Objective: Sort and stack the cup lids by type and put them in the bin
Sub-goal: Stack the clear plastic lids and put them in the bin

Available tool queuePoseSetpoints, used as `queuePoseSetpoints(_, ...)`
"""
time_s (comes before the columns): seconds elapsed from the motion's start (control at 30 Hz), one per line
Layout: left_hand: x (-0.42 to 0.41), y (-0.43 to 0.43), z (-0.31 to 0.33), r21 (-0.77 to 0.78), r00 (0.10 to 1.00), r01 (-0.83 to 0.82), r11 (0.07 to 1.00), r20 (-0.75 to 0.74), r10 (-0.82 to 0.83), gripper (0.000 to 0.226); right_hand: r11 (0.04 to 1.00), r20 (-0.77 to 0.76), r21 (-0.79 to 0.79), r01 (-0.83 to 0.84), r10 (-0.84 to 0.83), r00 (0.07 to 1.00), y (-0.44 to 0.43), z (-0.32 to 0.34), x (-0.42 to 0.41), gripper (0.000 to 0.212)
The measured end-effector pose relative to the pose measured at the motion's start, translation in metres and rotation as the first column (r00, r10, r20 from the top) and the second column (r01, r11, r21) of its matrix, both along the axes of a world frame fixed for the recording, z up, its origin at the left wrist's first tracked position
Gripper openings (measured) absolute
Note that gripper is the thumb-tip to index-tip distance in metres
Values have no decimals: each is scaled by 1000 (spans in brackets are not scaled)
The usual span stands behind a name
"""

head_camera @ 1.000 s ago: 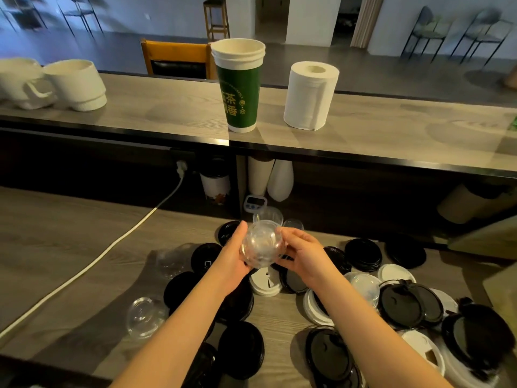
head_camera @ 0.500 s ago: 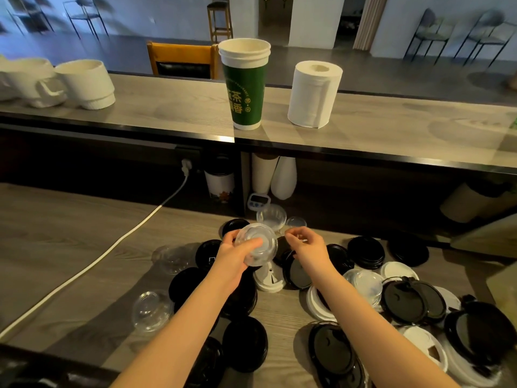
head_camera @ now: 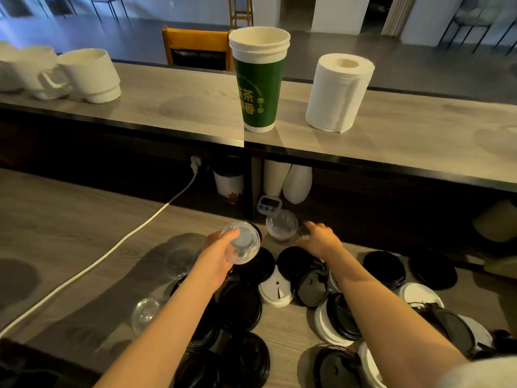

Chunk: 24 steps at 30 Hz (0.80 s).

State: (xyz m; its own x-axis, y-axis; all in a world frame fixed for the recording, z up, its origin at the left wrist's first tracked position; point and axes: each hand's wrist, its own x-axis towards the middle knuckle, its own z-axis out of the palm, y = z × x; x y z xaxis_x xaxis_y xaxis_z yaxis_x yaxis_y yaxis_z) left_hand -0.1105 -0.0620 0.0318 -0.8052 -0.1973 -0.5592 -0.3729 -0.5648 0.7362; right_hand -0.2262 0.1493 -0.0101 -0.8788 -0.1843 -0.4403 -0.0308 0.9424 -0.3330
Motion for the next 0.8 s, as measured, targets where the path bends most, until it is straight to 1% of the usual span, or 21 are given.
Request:
queuePoseSetpoints(0.07,-4,-2,-2,8,1000,22,1000,-3,-22,40,1000,21,-12,1,-1,1000,0,-8,-2,61)
queuePoseSetpoints(0.13,-5,-1,-3,9,999,43,999,-2,-43,38,999,-13,-38,20,-20,1000,1,-15,-3,58)
queuePoseSetpoints(0.23,-7,1,-6,20,1000,3,1000,-2,-3,47,991,-72,-93,96,-103,992,6,-16,-1,55)
queuePoseSetpoints(0.3,-8,4,-9,-1,999,-39,999,-3,39,49,987,-156,-93,129,-143,977,10,-13,3,54)
queuePoseSetpoints(0.37,-8,9,-10,-18,998,-63,998,3,63,50,981,-288,-93,168,-188,939,14,-8,9,50)
queuePoseSetpoints(0.43,-6,14,-11,-18,998,-67,998,8,68,49,969,-404,-166,184,-238,883,19,-3,18,49)
queuePoseSetpoints(0.5,-5,19,-11,-25,998,-61,998,17,61,47,947,-448,-270,171,-281,849,23,3,27,53)
queuePoseSetpoints(0.57,-3,23,-10,-17,997,-64,998,31,65,43,902,-423,-408,140,-323,847,23,10,37,57)
queuePoseSetpoints(0.67,0,27,-11,18,1000,9,1000,15,-9,32,775,-372,-631,16,-321,871,13,27,60,57)
queuePoseSetpoints(0.73,4,28,-7,57,999,27,998,22,-28,31,690,-333,-722,-50,-282,900,2,38,77,55)
queuePoseSetpoints(0.77,7,29,-4,84,999,28,996,29,-31,32,661,-316,-746,-76,-252,915,-3,43,84,54)
queuePoseSetpoints(0.8,11,29,-2,102,999,36,994,35,-39,34,651,-309,-752,-103,-210,928,-9,48,91,53)
